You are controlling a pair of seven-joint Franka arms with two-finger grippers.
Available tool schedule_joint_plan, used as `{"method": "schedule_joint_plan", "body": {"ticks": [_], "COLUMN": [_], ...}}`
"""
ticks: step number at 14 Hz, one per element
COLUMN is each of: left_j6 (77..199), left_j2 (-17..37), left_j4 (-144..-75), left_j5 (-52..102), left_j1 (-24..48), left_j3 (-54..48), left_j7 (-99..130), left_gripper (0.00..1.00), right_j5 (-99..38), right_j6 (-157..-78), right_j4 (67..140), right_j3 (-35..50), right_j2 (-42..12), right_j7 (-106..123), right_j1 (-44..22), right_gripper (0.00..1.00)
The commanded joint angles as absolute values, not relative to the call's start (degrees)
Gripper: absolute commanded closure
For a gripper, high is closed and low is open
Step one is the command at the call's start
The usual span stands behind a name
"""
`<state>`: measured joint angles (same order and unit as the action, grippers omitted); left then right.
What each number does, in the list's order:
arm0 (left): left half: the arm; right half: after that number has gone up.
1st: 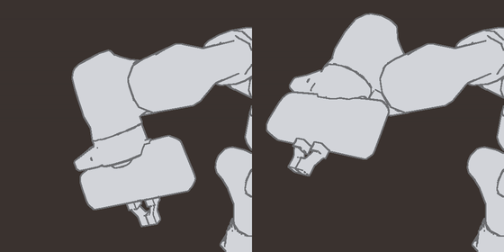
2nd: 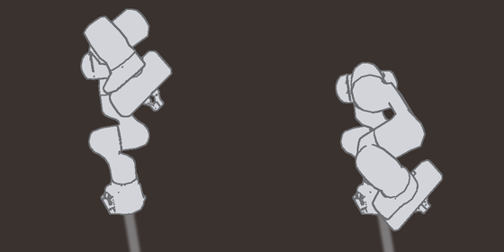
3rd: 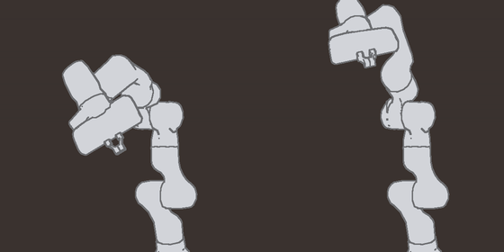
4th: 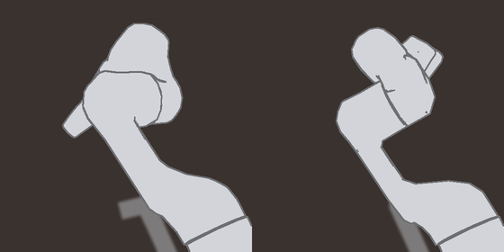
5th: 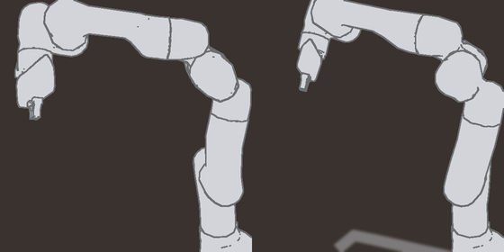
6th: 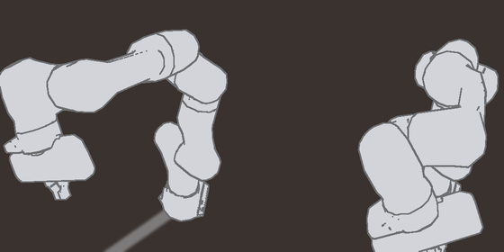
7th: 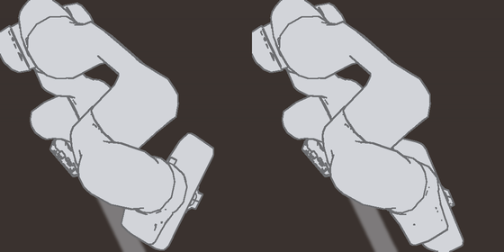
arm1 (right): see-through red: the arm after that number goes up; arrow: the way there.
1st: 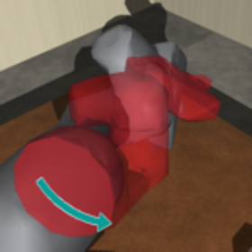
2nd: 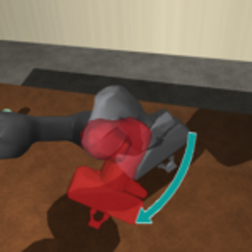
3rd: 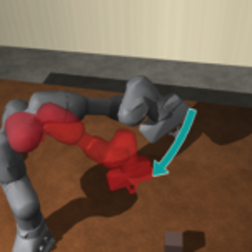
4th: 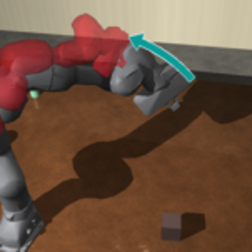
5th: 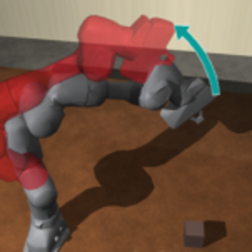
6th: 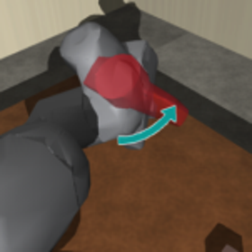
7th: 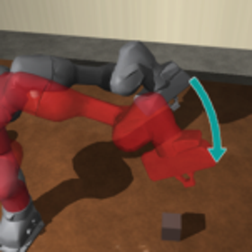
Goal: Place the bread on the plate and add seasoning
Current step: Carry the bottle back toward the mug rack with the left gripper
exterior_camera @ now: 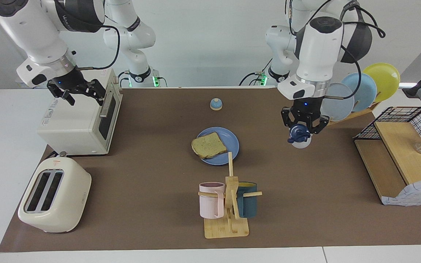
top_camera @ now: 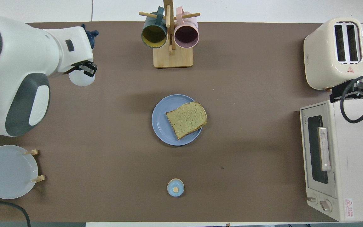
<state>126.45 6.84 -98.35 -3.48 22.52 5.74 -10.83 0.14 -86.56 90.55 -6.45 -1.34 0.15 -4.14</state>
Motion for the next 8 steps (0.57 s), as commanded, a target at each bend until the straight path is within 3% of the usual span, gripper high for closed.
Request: {"method": "schedule_joint_plan", "body": {"ticks": [1,5,8], "left_j6": [143.02,167.01,174.27], "left_j2": [4.83,11.49,15.63], "left_j4": [-107.82,-113.19,-113.29], "left_j5": [1.22,1.85,1.76], "left_j1": [19.96,19.25,18.55], "left_j3": [4.83,4.83,4.83], "left_j7": [-6.6,0.59,1.5], "left_gripper": [1.0,1.0,1.0], "right_j5": [0.7,0.7,0.7], "right_j6": [-87.1,-87.1,-87.1], "right_j4": [92.28,92.2,92.28], "right_j3": [-6.15,-6.15,-6.15], "right_j2": [0.09,0.09,0.09], "right_j7": [1.41,1.41,1.41], "right_j1": [-3.69,-3.69,-3.69], "right_gripper": [0.0,0.0,0.0]}}
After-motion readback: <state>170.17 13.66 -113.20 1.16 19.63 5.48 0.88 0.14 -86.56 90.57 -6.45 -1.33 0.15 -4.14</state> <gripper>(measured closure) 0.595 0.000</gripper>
